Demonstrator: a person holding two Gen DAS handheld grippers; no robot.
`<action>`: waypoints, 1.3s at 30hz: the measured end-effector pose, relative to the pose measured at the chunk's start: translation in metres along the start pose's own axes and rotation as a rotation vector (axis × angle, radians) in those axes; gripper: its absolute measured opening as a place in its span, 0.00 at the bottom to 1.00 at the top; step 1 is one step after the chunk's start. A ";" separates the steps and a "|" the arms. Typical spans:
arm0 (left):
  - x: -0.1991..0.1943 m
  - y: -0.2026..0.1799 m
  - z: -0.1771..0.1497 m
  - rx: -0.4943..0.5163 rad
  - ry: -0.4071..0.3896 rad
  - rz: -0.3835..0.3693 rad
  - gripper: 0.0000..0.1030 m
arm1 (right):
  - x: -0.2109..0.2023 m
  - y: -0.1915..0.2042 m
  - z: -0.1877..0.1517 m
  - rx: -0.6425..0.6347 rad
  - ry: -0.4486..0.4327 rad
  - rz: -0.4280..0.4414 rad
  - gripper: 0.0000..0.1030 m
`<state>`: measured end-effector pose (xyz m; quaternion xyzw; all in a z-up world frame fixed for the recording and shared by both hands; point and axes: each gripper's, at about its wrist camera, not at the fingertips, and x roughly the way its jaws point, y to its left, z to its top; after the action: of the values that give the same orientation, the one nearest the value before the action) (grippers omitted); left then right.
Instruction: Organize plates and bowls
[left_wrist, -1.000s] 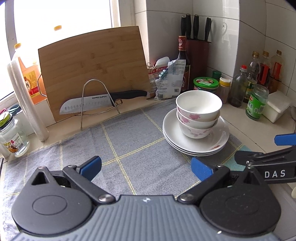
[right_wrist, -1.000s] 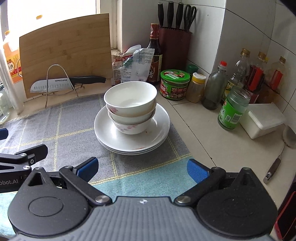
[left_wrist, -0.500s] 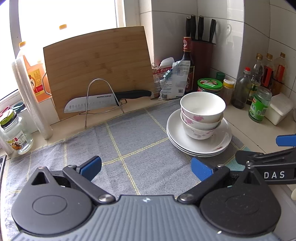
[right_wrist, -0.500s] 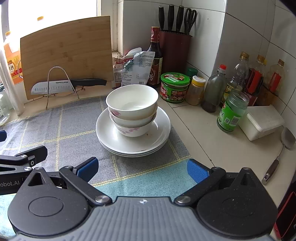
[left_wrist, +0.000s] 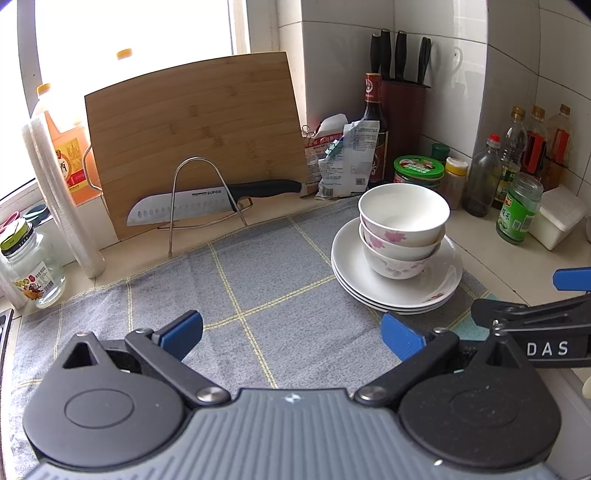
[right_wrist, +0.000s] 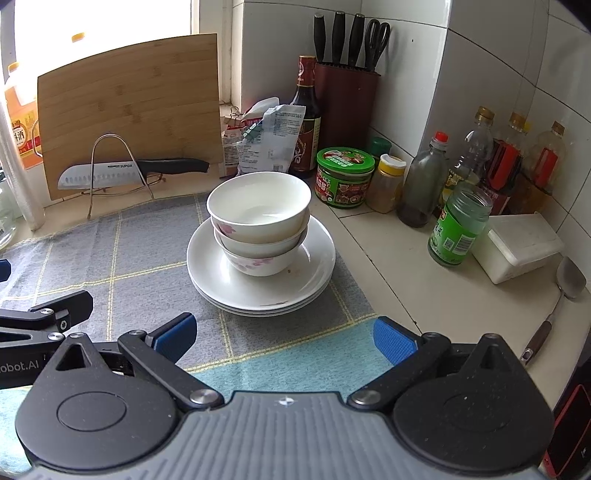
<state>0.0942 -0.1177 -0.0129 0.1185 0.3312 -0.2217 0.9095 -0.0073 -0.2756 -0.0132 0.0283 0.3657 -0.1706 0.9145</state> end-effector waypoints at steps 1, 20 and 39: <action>0.000 0.000 0.000 0.000 0.000 0.001 0.99 | 0.000 0.000 0.000 0.000 -0.001 -0.001 1.00; -0.003 0.000 -0.001 0.001 -0.003 -0.007 0.99 | -0.004 -0.001 -0.002 0.014 -0.007 -0.008 1.00; -0.001 0.000 0.001 0.000 -0.002 -0.013 0.99 | -0.004 -0.001 -0.001 0.015 -0.008 -0.012 1.00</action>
<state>0.0942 -0.1174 -0.0116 0.1162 0.3311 -0.2277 0.9083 -0.0113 -0.2756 -0.0113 0.0323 0.3609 -0.1789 0.9147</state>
